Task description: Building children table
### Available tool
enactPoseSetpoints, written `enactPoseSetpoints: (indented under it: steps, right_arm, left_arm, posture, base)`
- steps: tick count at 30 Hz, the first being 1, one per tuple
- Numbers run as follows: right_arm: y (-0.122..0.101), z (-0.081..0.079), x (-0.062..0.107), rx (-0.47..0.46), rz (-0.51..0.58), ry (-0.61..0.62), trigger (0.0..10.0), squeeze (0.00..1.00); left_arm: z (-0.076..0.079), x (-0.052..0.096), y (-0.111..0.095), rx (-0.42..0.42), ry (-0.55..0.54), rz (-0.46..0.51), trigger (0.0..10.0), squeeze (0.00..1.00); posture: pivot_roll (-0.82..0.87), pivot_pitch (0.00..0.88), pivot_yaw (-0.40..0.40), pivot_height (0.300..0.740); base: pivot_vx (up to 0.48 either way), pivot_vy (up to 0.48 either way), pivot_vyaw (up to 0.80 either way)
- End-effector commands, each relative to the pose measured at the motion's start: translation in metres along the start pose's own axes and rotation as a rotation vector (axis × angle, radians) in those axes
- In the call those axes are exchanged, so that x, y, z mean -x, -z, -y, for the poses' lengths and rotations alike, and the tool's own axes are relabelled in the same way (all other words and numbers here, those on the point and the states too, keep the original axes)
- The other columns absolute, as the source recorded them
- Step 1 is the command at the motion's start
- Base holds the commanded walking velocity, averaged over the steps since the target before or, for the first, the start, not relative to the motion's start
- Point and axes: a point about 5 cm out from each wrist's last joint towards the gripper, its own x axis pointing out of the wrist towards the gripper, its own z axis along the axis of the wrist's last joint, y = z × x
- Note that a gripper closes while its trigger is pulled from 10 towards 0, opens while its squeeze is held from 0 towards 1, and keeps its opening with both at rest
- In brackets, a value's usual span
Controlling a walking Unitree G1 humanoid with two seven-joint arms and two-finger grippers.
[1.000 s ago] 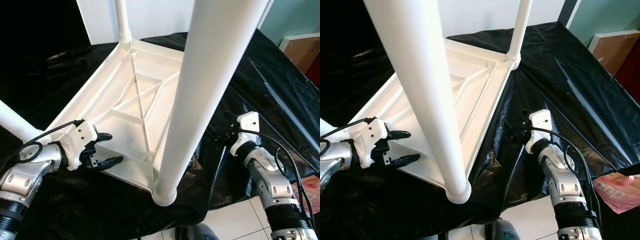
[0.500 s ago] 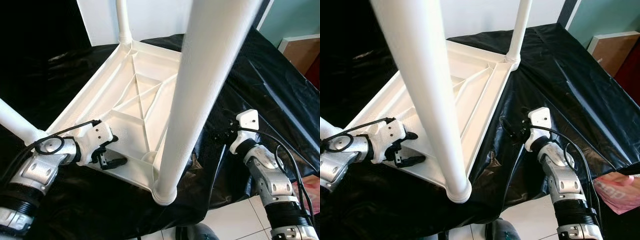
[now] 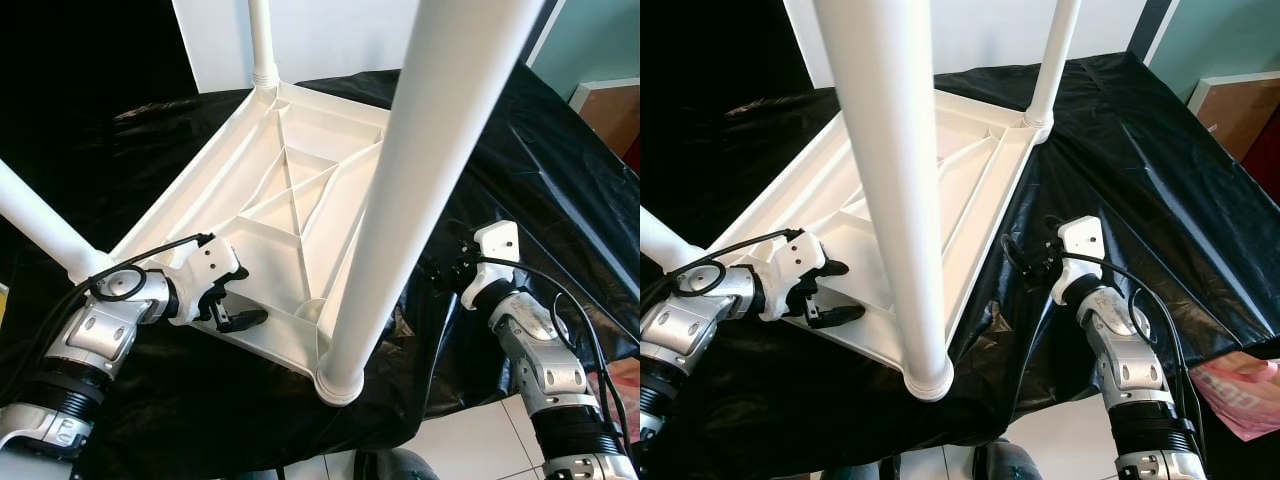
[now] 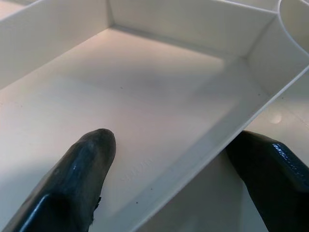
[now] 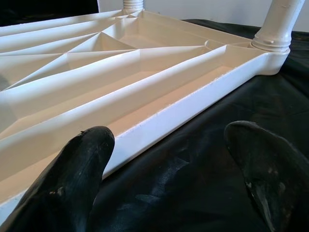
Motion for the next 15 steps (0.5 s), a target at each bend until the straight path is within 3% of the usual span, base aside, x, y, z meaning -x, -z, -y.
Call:
enactPoseSetpoints:
  steps: [1,15]
  right_arm:
    - [0.0028,0.0011,0.0033,0.000,-0.014,0.012,10.0,0.00]
    - [0.0019,-0.0006,-0.0018,0.001,-0.010,-0.002,10.0,0.00]
  left_arm:
    - [0.0045,-0.0087,0.0123,0.090,-0.078,-0.013,0.0,0.00]
    - [0.0079,0.0005,0.0128,0.132,-0.065,0.026,0.0,0.00]
  posture:
    - [0.01,0.170,-0.036,0.740]
    - [0.03,0.164,-0.053,0.740]
  base:
    - [0.000,0.000,0.00]
    - [0.000,0.000,0.00]
